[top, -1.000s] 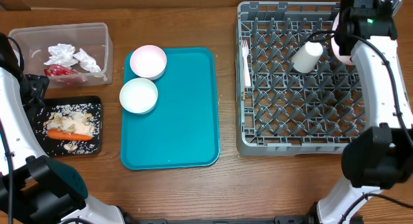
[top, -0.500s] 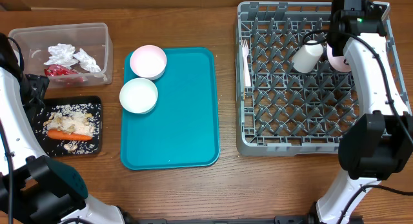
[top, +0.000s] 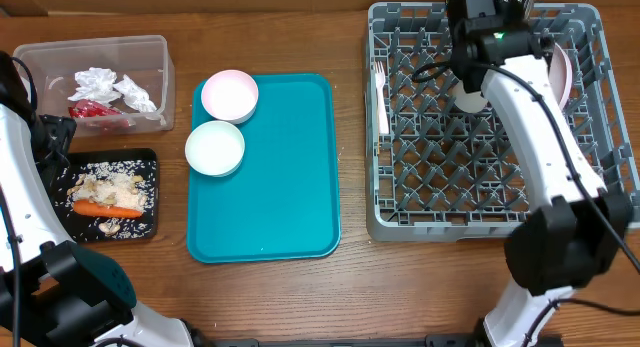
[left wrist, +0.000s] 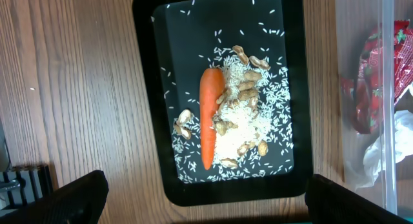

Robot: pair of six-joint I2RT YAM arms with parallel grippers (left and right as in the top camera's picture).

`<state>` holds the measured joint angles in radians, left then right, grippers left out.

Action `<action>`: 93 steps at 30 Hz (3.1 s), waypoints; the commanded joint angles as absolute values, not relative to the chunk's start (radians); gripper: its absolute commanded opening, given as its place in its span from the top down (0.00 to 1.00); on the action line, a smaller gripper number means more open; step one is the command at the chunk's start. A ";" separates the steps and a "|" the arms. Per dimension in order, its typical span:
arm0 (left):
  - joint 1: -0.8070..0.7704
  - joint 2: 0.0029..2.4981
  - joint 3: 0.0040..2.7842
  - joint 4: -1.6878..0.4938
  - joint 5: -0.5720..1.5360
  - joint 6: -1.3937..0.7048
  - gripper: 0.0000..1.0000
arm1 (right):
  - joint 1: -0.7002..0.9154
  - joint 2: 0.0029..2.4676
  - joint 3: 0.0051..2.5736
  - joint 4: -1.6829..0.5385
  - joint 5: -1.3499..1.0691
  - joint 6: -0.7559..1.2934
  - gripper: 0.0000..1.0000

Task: Sort waste into correct bins and load items into the dishwasher rack
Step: 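Move the right gripper back left to the white bowl on the tray, then lower the right gripper and grasp the white bowl's rim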

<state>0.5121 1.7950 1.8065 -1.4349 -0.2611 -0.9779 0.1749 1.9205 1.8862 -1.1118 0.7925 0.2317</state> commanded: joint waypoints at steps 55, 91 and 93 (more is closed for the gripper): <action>0.508 1.778 1.802 -1.435 -0.261 -0.999 0.00 | 0.823 2.346 1.989 -0.779 -0.098 0.634 0.27; 0.508 1.778 1.802 -1.435 -0.261 -0.999 0.00 | 0.782 2.386 1.998 -0.830 -0.046 0.628 0.96; 0.508 1.778 1.802 -1.435 -0.261 -0.999 0.00 | 0.764 2.383 2.036 -0.894 -0.045 0.628 0.96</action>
